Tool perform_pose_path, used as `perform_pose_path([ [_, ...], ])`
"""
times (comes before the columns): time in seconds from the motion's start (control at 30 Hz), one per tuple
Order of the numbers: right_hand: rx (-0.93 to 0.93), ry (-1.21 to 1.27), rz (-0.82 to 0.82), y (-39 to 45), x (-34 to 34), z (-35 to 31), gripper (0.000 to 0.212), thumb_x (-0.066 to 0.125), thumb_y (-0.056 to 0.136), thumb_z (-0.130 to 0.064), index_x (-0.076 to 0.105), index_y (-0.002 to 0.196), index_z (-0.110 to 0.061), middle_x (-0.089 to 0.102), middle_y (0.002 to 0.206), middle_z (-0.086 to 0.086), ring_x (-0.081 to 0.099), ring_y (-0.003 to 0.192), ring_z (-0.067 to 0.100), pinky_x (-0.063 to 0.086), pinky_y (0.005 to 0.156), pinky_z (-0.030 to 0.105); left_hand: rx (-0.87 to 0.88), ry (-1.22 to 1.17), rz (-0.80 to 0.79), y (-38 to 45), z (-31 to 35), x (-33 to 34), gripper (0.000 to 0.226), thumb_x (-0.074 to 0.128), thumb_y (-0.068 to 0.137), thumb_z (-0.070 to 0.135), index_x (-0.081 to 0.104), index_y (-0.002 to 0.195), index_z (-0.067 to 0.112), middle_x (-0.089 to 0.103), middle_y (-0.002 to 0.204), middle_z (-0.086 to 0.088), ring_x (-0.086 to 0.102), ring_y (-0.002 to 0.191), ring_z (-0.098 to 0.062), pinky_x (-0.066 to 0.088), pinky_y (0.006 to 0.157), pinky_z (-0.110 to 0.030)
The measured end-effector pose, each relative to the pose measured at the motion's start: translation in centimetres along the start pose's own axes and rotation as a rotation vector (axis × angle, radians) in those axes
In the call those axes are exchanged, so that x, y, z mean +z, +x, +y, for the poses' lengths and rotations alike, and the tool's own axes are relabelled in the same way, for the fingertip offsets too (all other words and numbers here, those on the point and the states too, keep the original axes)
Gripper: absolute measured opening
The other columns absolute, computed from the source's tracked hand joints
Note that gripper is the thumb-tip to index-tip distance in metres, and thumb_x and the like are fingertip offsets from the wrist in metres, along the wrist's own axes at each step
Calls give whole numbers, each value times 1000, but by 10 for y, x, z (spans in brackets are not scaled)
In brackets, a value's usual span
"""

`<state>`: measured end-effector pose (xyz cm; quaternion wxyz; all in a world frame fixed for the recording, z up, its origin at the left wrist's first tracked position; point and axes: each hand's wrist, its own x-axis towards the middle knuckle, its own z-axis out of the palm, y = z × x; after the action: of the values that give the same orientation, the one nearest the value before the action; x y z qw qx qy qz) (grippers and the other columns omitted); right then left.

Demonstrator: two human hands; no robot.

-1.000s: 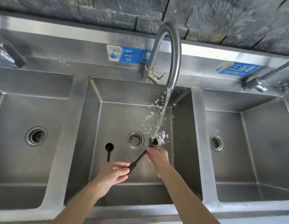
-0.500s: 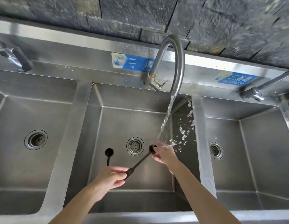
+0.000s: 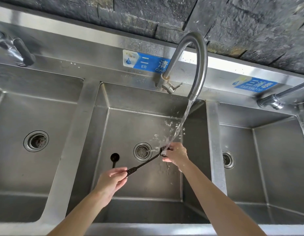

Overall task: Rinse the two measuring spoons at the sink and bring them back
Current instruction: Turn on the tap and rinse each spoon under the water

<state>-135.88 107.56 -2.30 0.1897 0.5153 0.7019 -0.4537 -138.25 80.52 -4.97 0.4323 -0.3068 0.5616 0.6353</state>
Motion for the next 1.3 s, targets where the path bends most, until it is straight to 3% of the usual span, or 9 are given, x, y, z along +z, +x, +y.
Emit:
perform_pose_path([
  [0.17, -8, 91, -61, 1, 3, -1, 28, 85, 79, 2, 81, 104, -12, 80, 95, 6, 80, 62, 19, 63, 56, 21, 13, -35, 91, 5, 0, -4, 21, 69, 84, -12, 73, 101, -1, 71, 109, -19, 68, 99, -24, 52, 97, -34],
  [0.33, -123, -17, 9, -1, 5, 0, 13, 68, 96, -13, 80, 97, -9, 81, 89, 9, 80, 61, 21, 66, 79, 43, 34, -145, 121, 10, 1, -4, 23, 71, 83, -9, 70, 106, -5, 72, 109, -21, 70, 98, -23, 60, 80, -24],
  [0.47, -142, 36, -19, -7, 8, 2, 47, 54, 91, 3, 79, 81, -35, 81, 95, 4, 80, 64, 20, 66, 77, 29, 27, -203, 140, 12, 3, -6, 27, 72, 83, -8, 69, 110, -4, 74, 107, -19, 72, 96, -23, 54, 97, -32],
  [0.57, -115, 160, 14, -9, 6, 3, 19, 71, 90, -2, 84, 96, -15, 82, 91, 4, 80, 63, 23, 65, 65, 23, 27, -208, 131, 13, 3, -9, 21, 74, 82, -6, 72, 102, 0, 77, 99, -17, 76, 86, -18, 59, 88, -28],
  [0.73, -166, 124, 37, -15, 6, 3, 29, 61, 95, -3, 83, 95, -22, 82, 91, 2, 80, 64, 20, 65, 81, 41, 38, -210, 117, 15, 2, -7, 23, 73, 83, -5, 72, 105, 0, 76, 101, -16, 76, 83, -14, 56, 94, -28],
  [0.83, -140, 96, 41, -17, 7, 4, 41, 55, 89, -1, 81, 90, -33, 81, 88, -4, 81, 67, 15, 64, 86, 32, 35, -225, 122, 14, 3, 0, 24, 72, 84, -6, 71, 107, -1, 74, 102, -16, 76, 77, -12, 51, 99, -29],
  [1.0, -104, 193, 118, -17, 6, 11, 14, 80, 83, -18, 81, 74, -28, 79, 64, -1, 78, 59, 10, 58, 67, 18, 37, -209, 112, 10, 2, 4, 20, 70, 86, -6, 72, 104, 3, 74, 101, -12, 74, 80, -11, 52, 96, -28],
  [1.13, -125, 256, 77, -18, 11, 12, 11, 74, 88, -23, 84, 93, -27, 83, 83, -2, 80, 72, 12, 64, 90, 38, 76, -100, 122, 9, 2, 1, 18, 71, 86, -3, 74, 102, 5, 72, 104, -13, 70, 87, -18, 63, 72, -25],
  [1.3, -82, 610, -78, -25, 16, 13, 29, 64, 91, -3, 82, 102, -23, 80, 108, 15, 79, 94, 19, 63, 88, 27, 84, 14, 103, 9, 4, -5, 17, 74, 86, 4, 75, 100, 15, 72, 106, -9, 70, 91, -19, 55, 80, -31],
])
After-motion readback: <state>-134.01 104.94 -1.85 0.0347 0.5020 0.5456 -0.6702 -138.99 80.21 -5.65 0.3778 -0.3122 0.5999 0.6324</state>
